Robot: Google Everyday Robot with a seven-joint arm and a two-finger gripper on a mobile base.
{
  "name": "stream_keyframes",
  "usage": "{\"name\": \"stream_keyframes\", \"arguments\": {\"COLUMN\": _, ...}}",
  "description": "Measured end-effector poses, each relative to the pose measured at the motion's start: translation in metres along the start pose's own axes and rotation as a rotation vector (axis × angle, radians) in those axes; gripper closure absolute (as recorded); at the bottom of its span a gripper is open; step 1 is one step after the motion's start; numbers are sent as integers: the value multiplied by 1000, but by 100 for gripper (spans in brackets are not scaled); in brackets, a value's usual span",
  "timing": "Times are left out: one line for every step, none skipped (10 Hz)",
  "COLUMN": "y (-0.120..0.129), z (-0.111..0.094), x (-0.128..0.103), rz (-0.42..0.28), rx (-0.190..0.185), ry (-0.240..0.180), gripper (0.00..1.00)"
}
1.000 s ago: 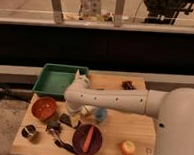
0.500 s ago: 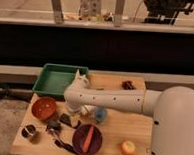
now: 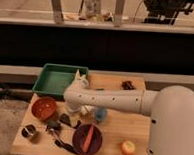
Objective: Wipe table surface with eraser
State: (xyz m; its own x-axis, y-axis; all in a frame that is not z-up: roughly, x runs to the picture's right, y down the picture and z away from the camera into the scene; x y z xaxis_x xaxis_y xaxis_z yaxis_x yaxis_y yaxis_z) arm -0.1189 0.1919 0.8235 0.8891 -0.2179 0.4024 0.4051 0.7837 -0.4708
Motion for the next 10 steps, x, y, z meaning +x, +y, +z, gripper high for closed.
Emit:
{"name": "stream_keyframes", "arguments": {"y": 3, "z": 1, "x": 2, "rz": 9, "rx": -2, "ry": -5, "gripper": 24}}
{"name": "stream_keyframes", "arguments": {"y": 11, "z": 2, "x": 6, "rz": 31, "rx": -7, "ry": -18, "gripper": 24}}
{"name": "stream_keyframes", "arguments": {"y": 16, "z": 1, "x": 5, "rz": 43, "rx": -14, "ry": -23, "gripper": 24}}
{"name": "stream_keyframes", "arguments": {"y": 19, "z": 2, "x": 3, "rz": 48, "rx": -20, "ry": -26, "gripper": 24}}
{"name": "stream_keyframes", "arguments": {"y": 23, "z": 3, "x": 2, "rz": 53, "rx": -28, "ry": -31, "gripper": 24}}
{"name": "stream_keyframes", "arguments": {"y": 26, "z": 6, "x": 1, "rz": 56, "rx": -41, "ry": -34, "gripper": 24}}
{"name": "stream_keyframes", "arguments": {"y": 28, "z": 11, "x": -1, "rz": 53, "rx": -57, "ry": -41, "gripper": 24}}
{"name": "stream_keyframes", "arguments": {"y": 30, "z": 16, "x": -4, "rz": 48, "rx": -70, "ry": -48, "gripper": 24}}
{"name": "stream_keyframes", "arguments": {"y": 31, "z": 22, "x": -6, "rz": 45, "rx": -84, "ry": -56, "gripper": 26}}
{"name": "stream_keyframes", "arguments": {"y": 32, "z": 26, "x": -6, "rz": 46, "rx": -88, "ry": -70, "gripper": 33}}
